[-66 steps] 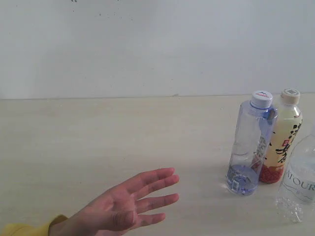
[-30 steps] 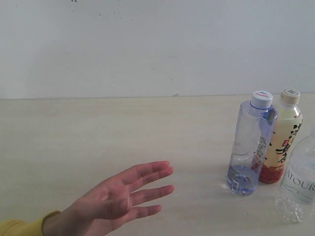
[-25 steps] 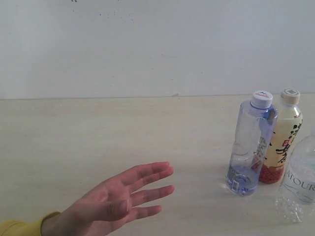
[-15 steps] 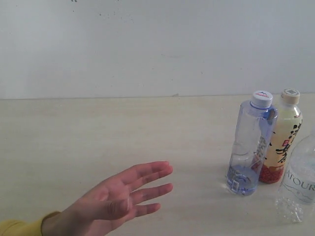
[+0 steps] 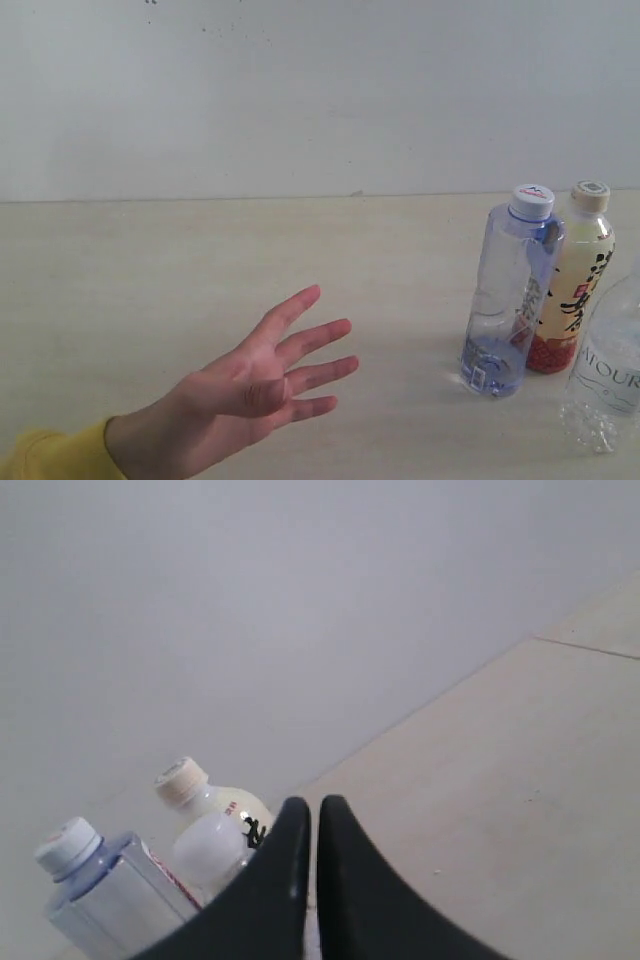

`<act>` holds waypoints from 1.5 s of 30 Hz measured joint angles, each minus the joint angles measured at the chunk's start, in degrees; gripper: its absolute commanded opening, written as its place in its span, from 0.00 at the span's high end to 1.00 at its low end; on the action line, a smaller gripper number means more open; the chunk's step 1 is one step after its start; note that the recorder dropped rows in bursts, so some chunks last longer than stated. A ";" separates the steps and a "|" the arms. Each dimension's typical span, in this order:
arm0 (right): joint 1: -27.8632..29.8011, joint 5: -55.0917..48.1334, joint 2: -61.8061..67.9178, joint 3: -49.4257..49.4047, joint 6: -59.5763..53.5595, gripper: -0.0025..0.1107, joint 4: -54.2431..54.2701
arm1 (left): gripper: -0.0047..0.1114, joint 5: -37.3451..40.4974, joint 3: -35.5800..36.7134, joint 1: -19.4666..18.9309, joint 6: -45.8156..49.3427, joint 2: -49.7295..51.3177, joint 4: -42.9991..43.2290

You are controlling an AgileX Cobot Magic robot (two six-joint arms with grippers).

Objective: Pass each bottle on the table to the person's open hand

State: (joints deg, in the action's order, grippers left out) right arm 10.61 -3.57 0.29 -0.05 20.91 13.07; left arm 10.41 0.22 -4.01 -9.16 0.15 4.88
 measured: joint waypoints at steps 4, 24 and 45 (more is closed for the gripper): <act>0.00 0.43 0.00 0.00 1.64 0.95 1.47 | 0.92 0.00 0.00 0.00 0.00 0.00 0.00; -3.81 -13.57 35.87 23.65 -63.07 0.17 36.11 | 0.92 0.00 0.00 0.00 0.00 0.00 0.00; -3.81 -13.00 57.63 28.47 -97.27 0.18 63.81 | 0.92 0.00 0.00 0.00 0.00 0.00 0.00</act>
State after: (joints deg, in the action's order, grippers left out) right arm 6.80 -16.57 57.92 28.43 -76.37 76.88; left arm 10.41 0.22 -4.01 -9.16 0.15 4.88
